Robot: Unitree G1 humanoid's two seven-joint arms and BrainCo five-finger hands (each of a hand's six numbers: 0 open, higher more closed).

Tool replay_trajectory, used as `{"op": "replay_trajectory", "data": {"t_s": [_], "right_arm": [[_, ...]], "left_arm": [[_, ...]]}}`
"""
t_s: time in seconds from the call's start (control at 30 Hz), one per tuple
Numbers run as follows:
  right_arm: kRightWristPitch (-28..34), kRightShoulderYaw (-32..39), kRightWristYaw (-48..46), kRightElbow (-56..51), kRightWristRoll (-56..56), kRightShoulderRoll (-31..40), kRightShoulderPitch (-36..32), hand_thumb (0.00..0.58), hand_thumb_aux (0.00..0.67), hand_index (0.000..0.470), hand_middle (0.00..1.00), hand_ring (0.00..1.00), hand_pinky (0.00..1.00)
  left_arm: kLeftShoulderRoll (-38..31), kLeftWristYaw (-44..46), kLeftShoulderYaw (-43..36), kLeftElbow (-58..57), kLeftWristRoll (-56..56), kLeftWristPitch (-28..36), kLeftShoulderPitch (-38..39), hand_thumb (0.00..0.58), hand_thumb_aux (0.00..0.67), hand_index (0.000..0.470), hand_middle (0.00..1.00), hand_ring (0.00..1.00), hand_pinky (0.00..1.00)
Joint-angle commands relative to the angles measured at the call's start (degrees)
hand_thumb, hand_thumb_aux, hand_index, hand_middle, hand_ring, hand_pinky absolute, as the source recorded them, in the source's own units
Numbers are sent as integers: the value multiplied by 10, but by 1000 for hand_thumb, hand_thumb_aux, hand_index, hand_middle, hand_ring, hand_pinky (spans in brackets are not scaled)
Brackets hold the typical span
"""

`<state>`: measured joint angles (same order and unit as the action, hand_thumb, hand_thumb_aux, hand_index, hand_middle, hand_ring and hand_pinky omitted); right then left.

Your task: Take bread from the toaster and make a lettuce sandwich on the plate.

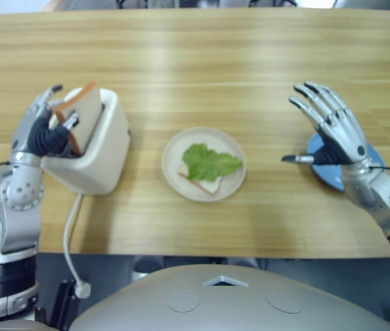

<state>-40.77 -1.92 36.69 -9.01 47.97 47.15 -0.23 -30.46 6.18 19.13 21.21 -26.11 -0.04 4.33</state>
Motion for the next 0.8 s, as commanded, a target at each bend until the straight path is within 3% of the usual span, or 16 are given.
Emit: {"op": "replay_trajectory", "data": {"t_s": [0.03,0.07,0.53,0.8], "right_arm": [[-1,9,-3,-7,9,-5,-3,0,0,0,0,0,0],[-2,10,-3,-10,10,-5,-5,0,0,0,0,0,0],[-9,17,1,-38,12,-5,-17,0,0,0,0,0,0],[-10,33,8,-58,19,-12,-40,0,0,0,0,0,0]], "left_arm": [[9,-14,-7,-8,30,-43,-12,580,670,460,0,0,0],[10,-15,-13,-16,32,-49,-12,580,670,460,1000,1000,1000],[-16,-197,-44,-75,-141,-171,-21,580,670,460,1000,1000,1000],[-18,-257,-97,-74,-221,-213,-89,580,670,460,1000,1000,1000]]}}
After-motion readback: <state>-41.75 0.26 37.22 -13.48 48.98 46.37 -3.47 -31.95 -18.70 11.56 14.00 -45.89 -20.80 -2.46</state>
